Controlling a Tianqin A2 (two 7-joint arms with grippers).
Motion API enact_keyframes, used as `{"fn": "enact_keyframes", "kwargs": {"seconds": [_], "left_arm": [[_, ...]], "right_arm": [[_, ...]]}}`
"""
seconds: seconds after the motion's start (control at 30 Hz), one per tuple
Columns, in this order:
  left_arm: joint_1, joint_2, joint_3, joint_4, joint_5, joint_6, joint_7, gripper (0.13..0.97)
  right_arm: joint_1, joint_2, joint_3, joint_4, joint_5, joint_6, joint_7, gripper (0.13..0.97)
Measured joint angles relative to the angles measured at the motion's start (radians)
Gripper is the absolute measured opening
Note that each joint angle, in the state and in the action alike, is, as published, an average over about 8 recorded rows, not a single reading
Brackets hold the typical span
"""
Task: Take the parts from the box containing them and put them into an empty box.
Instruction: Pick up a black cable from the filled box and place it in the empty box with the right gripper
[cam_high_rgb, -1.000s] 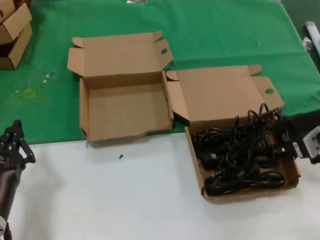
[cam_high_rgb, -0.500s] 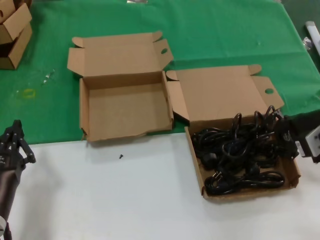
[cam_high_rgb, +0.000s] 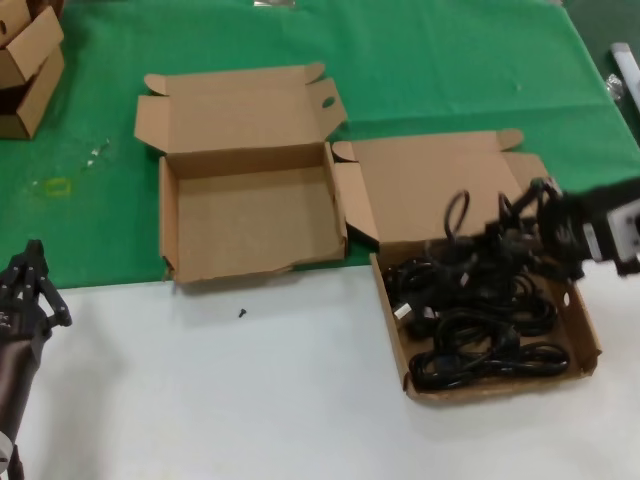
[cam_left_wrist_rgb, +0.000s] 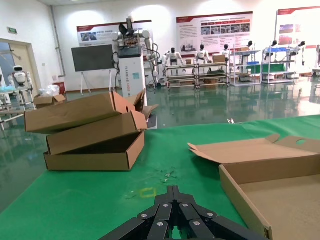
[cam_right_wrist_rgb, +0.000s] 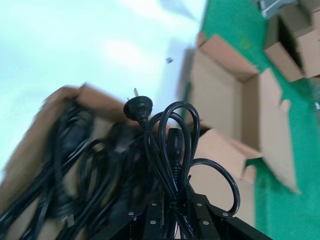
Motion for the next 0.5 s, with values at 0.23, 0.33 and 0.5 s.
{"fn": "enact_keyframes", "kwargs": {"seconds": [0.23, 0.33, 0.5], "left_arm": [[0.000, 0.000, 0.000, 0.000, 0.000, 0.000, 0.000, 0.142], [0.000, 0.000, 0.000, 0.000, 0.000, 0.000, 0.000, 0.142], [0.000, 0.000, 0.000, 0.000, 0.000, 0.000, 0.000, 0.142]], "right_arm": [[0.055, -0.051, -0.010, 0.055, -0.021, 0.014, 0.140, 0.215], [0.075, -0.091, -0.023, 0.066, -0.038, 0.032, 0.186, 0.215], [0.099, -0.169, -0.050, 0.071, -0.073, 0.080, 0.228, 0.215]]}}
